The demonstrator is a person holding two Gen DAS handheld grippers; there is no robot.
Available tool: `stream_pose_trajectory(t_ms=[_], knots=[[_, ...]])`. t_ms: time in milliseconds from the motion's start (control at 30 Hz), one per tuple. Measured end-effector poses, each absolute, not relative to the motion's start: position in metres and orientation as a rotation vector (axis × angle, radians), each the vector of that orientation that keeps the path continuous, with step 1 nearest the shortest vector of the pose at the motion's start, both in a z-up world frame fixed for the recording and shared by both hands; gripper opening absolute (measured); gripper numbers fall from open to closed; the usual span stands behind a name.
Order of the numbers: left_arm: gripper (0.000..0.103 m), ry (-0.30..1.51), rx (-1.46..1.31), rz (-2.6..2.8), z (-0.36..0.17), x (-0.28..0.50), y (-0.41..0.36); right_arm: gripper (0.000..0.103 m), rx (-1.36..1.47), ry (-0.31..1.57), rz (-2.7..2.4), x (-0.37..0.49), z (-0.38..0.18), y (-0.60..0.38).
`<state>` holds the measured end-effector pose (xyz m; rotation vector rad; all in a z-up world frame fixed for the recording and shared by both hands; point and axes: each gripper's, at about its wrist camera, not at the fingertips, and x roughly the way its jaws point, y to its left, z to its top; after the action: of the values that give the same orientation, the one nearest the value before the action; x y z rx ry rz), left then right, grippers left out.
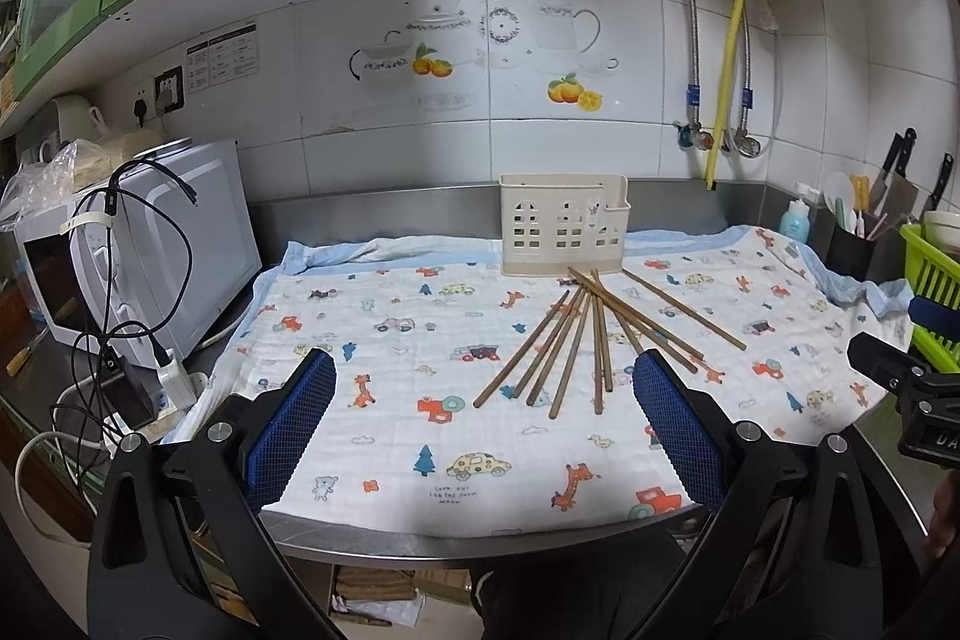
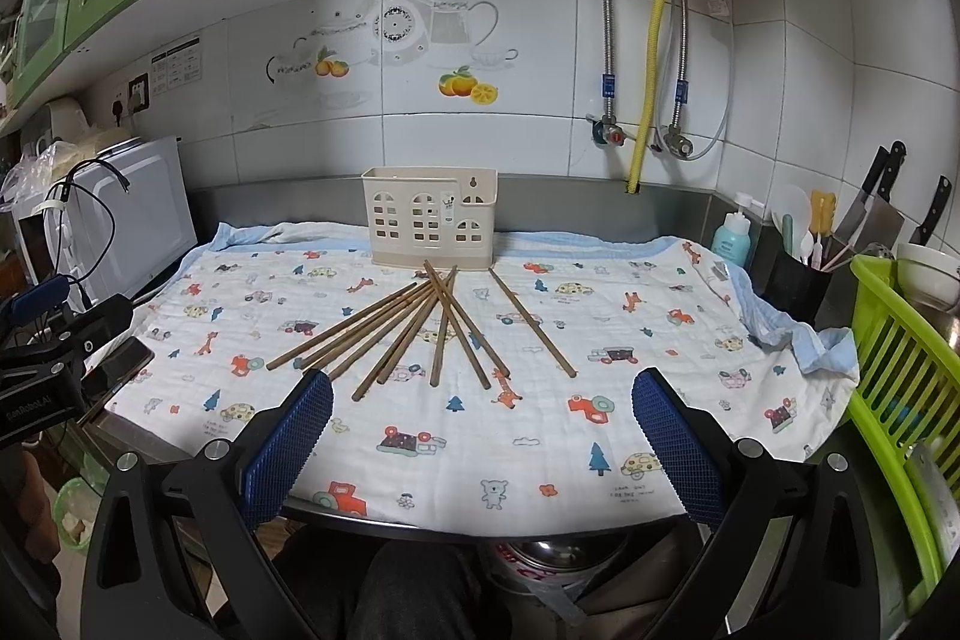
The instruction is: Organize utensils
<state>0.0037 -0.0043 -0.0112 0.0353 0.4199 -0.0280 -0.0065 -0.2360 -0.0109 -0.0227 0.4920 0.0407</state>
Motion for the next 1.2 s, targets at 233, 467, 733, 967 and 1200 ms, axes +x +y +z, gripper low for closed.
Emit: stream_pose_trajectory(t_ms=[233,467,733,967,1200], knots=[[0.098,0.422,0.025,-0.036,-0.0118,0.0038,-0.0013,0.097,-0.024,0.493,0.040,-0.0060,-0.0107,-0.2350],[0.098,0.423,0.025,-0.034,-0.0111,0.0033,-0.0004,0.097,-0.025,0.494,0.042,-0.0063,-0.0114,-0.2359],[0.098,0.421,0.025,-0.036,-0.0113,0.0020,0.0005,0.097,-0.030,0.496,0.043,-0.0048,-0.0112,-0.2329],[0.098,0.420,0.026,-0.037,-0.0110,0.0018,-0.0004,0.097,-0.028,0.496,0.046,-0.0050,-0.0110,-0.2324],[0.098,0.421,0.027,-0.037,-0.0113,0.0010,-0.0017,0.097,-0.028,0.497,0.047,-0.0050,-0.0109,-0.2317]])
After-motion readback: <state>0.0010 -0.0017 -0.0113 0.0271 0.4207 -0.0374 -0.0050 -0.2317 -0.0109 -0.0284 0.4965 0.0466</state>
